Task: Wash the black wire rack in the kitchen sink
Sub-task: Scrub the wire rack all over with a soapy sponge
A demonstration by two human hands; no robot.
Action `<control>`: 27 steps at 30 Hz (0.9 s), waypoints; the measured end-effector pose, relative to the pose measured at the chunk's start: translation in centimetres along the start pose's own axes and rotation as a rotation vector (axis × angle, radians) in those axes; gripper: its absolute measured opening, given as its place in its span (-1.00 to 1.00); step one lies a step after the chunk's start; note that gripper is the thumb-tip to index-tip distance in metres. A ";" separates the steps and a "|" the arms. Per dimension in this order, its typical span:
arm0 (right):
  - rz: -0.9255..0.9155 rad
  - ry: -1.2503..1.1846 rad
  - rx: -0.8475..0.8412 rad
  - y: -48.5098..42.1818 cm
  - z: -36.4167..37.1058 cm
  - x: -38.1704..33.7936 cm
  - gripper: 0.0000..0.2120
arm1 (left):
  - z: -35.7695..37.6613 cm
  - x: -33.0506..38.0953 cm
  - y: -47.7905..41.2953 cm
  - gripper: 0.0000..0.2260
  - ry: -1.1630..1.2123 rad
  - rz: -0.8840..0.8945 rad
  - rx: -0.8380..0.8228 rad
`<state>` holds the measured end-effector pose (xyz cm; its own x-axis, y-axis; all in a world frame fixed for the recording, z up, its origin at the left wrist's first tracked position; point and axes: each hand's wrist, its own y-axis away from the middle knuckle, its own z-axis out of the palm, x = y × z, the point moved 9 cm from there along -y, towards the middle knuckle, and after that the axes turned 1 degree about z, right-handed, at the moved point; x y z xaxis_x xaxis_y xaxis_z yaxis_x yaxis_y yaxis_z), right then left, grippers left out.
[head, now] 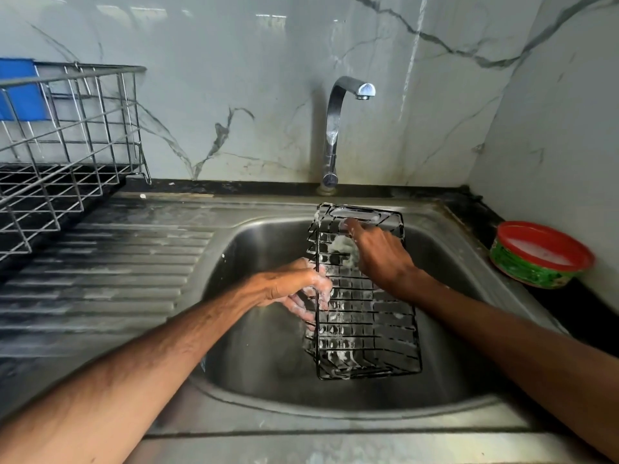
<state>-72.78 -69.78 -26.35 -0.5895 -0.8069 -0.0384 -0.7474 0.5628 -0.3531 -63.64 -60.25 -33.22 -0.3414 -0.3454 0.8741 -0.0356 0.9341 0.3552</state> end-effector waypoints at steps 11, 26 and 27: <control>-0.027 -0.197 -0.221 1.9 4.2 -3.5 -0.11 | -0.7 -1.1 -0.6 -0.62 0.105 -0.068 0.020; -0.139 -0.109 -0.129 0.1 2.2 -3.5 -0.78 | -0.3 -0.7 0.1 -0.46 0.179 -0.093 -0.006; -0.085 -0.184 -0.121 -0.1 2.1 -2.6 -0.75 | -0.2 -0.7 0.0 -0.47 0.177 -0.092 -0.009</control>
<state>-70.53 -68.14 -28.16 -0.4652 -0.8651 -0.1875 -0.8298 0.5000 -0.2480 -63.19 -59.99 -33.73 -0.1663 -0.4409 0.8820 -0.0505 0.8971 0.4390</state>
